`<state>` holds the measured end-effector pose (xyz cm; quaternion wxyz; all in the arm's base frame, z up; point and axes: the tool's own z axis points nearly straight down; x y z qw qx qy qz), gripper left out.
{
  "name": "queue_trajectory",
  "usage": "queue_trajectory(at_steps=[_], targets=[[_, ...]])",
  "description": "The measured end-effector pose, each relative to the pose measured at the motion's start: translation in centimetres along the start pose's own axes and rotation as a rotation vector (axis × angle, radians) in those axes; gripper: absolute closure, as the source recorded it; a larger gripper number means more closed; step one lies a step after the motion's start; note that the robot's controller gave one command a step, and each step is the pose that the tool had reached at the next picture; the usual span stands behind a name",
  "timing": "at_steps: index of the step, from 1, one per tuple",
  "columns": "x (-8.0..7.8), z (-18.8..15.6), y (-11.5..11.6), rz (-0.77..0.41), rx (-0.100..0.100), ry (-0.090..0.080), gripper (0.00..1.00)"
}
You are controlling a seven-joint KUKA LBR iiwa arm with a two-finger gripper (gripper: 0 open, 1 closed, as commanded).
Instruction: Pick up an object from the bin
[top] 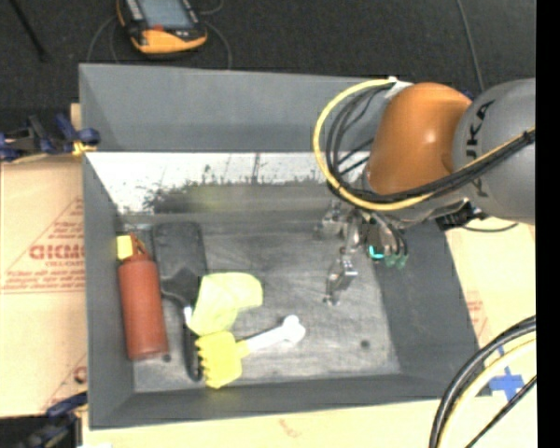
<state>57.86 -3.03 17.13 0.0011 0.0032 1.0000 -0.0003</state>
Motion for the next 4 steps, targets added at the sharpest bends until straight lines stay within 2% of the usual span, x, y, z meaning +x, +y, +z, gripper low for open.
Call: queue_trajectory(at_steps=[1,2,3,4], targets=[[-0.1,-0.1,0.0,-0.001,0.0,-0.002,0.0],[2.4,4.7,3.8,-0.104,0.001,-0.004,0.0],[2.5,5.4,9.8,-0.269,-0.001,0.0,0.0],[1.9,5.1,11.1,-0.26,-0.002,-0.003,0.0]])
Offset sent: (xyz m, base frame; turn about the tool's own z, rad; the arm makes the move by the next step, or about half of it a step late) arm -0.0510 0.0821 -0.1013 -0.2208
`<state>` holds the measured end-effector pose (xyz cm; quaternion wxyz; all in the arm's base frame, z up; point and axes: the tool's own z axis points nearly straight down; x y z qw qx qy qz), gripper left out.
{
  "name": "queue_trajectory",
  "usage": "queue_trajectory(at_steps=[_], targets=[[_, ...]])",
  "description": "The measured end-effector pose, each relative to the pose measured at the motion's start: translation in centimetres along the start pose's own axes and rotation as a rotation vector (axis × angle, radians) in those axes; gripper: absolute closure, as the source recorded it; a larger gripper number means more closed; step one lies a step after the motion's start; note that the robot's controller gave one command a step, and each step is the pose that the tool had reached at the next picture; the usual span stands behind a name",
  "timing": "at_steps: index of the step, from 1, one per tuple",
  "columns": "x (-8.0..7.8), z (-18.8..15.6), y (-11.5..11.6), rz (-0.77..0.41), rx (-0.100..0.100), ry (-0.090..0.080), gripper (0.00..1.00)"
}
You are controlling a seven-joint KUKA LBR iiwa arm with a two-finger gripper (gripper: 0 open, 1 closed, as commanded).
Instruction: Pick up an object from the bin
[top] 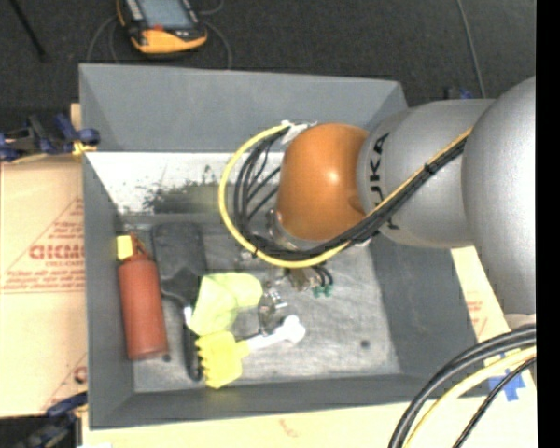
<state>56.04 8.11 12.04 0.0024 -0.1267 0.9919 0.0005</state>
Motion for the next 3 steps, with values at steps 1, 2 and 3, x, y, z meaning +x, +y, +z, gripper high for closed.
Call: queue_trajectory(at_steps=[1,2,3], targets=[[-4.2,4.5,2.8,-0.073,0.002,-0.003,0.0],[-4.6,4.6,4.6,-0.309,0.007,-0.005,1.0],[-4.6,4.6,4.6,-0.309,0.007,-0.005,1.0]])
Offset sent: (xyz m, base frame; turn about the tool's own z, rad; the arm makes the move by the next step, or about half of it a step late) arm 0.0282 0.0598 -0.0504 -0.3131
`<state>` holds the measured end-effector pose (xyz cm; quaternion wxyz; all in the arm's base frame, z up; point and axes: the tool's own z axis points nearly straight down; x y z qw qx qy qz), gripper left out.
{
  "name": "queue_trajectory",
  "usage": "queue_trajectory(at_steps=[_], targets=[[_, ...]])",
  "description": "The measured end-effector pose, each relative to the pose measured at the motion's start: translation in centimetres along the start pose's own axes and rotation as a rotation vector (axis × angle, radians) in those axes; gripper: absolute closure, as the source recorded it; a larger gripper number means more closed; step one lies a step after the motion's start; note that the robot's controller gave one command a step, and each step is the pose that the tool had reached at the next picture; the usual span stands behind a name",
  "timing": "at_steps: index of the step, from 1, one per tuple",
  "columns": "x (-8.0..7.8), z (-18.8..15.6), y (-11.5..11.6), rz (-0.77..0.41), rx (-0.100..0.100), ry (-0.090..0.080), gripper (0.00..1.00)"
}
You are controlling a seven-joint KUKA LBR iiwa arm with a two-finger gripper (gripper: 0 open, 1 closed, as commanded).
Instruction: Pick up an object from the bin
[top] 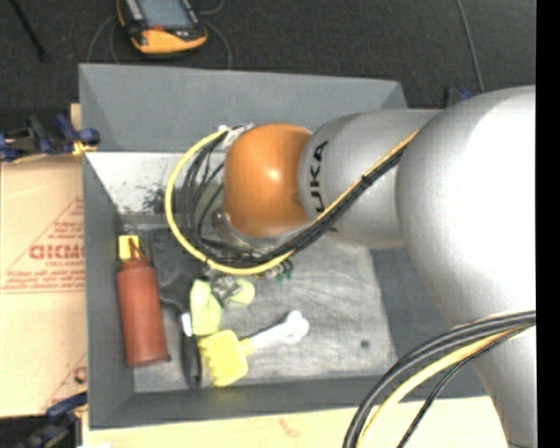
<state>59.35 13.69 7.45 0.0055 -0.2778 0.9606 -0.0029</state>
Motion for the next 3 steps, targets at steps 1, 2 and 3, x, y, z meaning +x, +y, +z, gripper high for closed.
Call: queue_trajectory(at_steps=[1,2,3], targets=[[0.1,-0.2,0.0,0.001,-0.001,0.002,1.0],[0.3,-1.2,0.0,0.002,-0.006,0.011,1.0],[0.2,-3.3,0.1,0.002,-0.008,0.012,1.0]])
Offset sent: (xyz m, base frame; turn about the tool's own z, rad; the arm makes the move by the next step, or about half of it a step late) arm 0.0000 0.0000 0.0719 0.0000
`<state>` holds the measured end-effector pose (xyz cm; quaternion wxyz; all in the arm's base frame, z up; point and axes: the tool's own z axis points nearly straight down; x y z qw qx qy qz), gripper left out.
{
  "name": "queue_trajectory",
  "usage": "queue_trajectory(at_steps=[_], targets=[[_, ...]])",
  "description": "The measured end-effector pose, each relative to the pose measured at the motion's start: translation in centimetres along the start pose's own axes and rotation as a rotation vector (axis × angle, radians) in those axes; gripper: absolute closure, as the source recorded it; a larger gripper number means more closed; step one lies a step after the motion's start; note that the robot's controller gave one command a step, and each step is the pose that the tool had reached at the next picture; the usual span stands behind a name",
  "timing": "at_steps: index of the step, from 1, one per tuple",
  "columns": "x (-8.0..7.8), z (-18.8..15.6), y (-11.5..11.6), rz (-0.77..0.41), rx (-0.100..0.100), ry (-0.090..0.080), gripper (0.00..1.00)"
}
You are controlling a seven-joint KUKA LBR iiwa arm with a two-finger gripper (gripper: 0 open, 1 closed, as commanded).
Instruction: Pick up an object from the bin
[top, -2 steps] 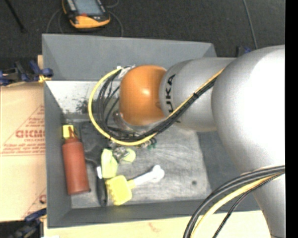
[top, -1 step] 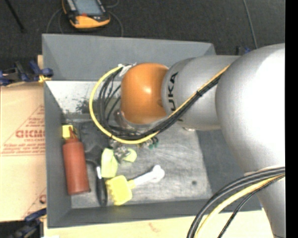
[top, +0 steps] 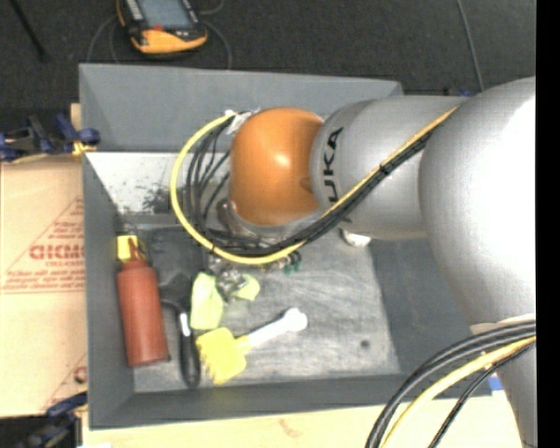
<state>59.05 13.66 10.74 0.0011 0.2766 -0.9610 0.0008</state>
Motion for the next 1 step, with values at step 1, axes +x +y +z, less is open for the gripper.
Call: queue_trajectory(at_steps=[1], targets=[[-0.21,-1.38,-0.06,0.0,0.002,-0.009,1.0]])
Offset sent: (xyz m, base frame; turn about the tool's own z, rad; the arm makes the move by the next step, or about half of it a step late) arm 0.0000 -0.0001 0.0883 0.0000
